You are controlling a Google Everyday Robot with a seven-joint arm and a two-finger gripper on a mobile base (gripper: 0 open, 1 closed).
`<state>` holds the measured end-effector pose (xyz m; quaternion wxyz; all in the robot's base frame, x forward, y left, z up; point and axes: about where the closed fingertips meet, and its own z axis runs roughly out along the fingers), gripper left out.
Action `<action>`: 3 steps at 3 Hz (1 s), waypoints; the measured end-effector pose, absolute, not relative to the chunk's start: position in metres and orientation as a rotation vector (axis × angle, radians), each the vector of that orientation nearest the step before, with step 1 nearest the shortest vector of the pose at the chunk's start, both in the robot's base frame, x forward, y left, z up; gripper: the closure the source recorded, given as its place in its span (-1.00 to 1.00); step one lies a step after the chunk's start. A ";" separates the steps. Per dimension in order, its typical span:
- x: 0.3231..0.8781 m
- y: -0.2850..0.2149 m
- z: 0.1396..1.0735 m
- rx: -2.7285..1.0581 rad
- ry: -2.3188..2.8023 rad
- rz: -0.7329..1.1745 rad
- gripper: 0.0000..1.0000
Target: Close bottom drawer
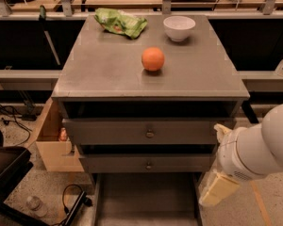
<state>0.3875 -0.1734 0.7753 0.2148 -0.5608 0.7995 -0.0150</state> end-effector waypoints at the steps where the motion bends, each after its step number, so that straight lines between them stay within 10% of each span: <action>1: 0.390 -0.164 0.743 -1.548 2.216 -0.028 -1.00; 3: 0.376 -0.159 0.569 -1.601 2.221 0.071 -1.00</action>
Offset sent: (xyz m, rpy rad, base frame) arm 0.0092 0.0293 -0.2470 0.1115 0.0239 0.0139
